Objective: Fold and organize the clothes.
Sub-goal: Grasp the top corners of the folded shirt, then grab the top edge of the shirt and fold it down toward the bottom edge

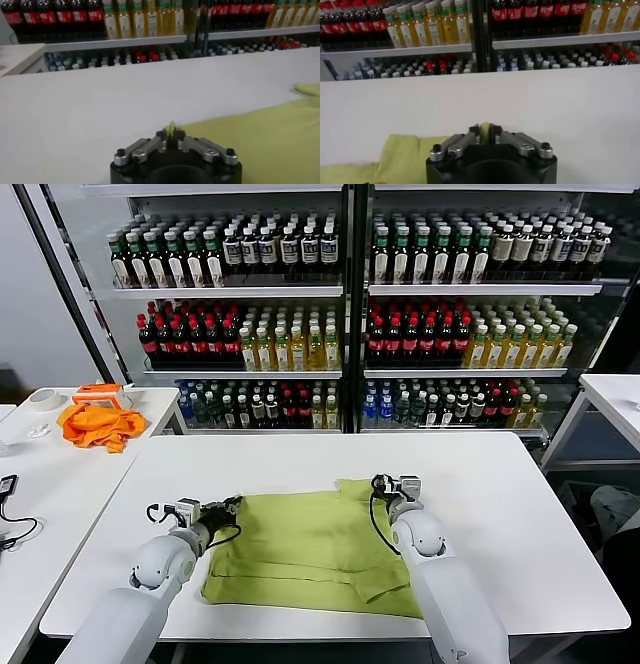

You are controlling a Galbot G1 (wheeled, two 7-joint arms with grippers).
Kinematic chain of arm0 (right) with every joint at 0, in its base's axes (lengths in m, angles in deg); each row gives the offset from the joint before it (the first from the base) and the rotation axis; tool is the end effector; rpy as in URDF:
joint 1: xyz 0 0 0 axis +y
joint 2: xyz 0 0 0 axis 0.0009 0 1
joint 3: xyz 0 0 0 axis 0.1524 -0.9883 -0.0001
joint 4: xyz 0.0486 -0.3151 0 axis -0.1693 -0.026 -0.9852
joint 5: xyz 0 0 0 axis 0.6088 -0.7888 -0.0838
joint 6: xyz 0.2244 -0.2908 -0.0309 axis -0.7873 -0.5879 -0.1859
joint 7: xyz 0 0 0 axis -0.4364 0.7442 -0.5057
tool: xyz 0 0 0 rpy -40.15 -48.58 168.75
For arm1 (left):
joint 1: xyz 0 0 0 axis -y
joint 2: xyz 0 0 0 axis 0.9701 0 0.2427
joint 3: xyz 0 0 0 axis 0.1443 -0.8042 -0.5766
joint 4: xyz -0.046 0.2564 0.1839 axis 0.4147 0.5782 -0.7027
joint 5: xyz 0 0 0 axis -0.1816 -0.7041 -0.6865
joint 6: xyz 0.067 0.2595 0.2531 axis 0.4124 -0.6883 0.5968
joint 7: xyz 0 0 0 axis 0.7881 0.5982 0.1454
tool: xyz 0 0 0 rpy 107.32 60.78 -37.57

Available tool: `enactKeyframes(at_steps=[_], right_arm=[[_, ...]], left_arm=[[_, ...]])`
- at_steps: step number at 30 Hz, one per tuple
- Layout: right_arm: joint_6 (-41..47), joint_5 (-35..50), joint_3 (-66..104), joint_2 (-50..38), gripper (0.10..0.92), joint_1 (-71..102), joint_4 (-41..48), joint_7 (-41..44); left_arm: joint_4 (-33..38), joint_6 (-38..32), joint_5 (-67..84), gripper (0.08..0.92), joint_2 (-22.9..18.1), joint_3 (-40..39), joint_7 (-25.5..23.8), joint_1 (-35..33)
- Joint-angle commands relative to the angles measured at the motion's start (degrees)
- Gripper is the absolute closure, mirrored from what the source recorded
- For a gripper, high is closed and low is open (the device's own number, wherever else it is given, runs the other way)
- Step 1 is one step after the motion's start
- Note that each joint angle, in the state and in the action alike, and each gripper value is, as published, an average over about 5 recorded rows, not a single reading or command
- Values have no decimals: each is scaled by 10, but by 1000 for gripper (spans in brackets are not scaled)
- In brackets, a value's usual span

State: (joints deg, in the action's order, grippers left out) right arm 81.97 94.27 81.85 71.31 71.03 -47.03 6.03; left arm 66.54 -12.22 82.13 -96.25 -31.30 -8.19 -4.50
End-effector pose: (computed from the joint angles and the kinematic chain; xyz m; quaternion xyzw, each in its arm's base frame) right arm 0.4582 0.0388 -0.2860 0.0500 -0.9701 -0.0223 0.2363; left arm 0.4033 0.0719 -0.2852 -0.1116 -0.9559 -0.0279 0.2701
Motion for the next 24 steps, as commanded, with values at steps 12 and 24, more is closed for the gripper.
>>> enactKeyframes(at_steps=[12, 24], right_arm=[[44, 54, 6, -95, 919, 142, -282, -24], [29, 42, 38, -127, 919, 275, -383, -20]], left_arm=[[144, -41, 63, 918, 47, 40, 5, -102], [204, -52, 63, 918, 67, 100, -2, -206]])
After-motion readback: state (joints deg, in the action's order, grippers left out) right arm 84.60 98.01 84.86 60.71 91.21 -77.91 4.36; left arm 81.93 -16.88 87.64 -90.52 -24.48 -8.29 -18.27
